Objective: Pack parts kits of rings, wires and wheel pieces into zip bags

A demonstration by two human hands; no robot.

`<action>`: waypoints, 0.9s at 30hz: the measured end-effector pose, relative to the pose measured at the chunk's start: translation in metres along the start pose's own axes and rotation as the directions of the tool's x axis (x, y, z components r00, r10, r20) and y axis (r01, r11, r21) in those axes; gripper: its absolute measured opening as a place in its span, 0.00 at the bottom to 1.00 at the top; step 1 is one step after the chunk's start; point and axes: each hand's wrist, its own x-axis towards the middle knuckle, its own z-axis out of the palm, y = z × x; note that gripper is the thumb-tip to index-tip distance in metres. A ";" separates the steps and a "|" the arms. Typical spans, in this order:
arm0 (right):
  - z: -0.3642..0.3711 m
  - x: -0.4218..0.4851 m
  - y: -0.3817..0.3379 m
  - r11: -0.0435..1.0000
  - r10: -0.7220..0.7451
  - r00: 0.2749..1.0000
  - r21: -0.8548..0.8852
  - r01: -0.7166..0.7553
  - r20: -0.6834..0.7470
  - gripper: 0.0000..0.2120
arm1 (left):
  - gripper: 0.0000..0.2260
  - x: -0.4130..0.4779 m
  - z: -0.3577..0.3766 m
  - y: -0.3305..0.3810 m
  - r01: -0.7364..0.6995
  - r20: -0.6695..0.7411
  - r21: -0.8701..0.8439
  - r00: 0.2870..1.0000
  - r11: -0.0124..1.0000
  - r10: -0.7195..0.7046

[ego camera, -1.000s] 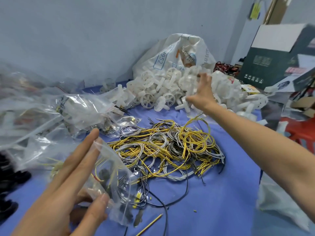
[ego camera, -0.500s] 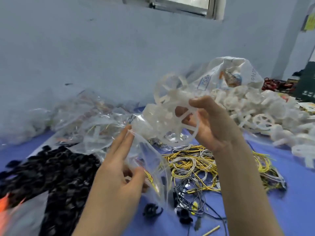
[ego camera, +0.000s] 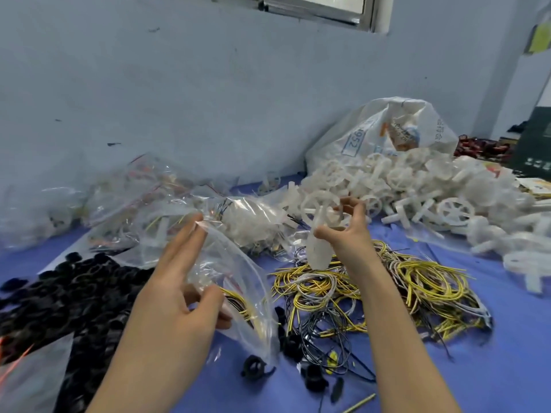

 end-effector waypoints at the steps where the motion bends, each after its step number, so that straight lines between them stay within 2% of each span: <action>1: 0.000 0.000 0.001 1.000 -0.011 1.000 -0.011 0.011 0.014 0.30 | 0.32 0.000 0.001 -0.001 0.000 0.003 0.003 1.000 1.000 0.000; 6: 0.000 0.003 0.004 1.000 -0.026 1.000 0.011 0.026 0.016 0.31 | 0.32 -0.003 0.003 -0.006 -0.004 0.024 0.038 1.000 0.999 0.003; 11: -0.003 0.002 0.004 0.984 0.086 0.994 0.148 -0.096 0.068 0.26 | 0.32 -0.003 0.003 -0.006 -0.021 0.056 0.044 0.998 0.999 0.018; 17: -0.004 0.000 -0.009 0.961 0.173 0.985 0.214 -0.175 0.025 0.25 | 0.32 -0.002 0.002 -0.007 -0.046 0.107 0.094 0.994 0.995 0.036; 19: -0.005 -0.003 -0.025 0.932 0.185 0.981 0.306 -0.195 0.061 0.24 | 0.32 -0.002 0.003 -0.007 -0.056 0.118 0.104 0.992 0.993 0.043; 23: -0.003 -0.021 -0.076 0.852 0.115 0.969 0.480 -0.211 0.221 0.26 | 0.32 0.000 0.003 -0.009 -0.087 0.116 0.142 0.991 0.986 0.070; 25: 0.003 -0.033 -0.098 0.789 0.128 0.951 0.552 -0.270 0.282 0.29 | 0.30 0.001 0.002 -0.013 -0.090 0.114 0.125 0.991 0.988 0.076; 27: 0.012 -0.048 -0.116 0.701 0.136 0.929 0.629 -0.336 0.344 0.26 | 0.29 0.001 0.004 -0.016 -0.084 0.117 0.121 0.991 0.989 0.070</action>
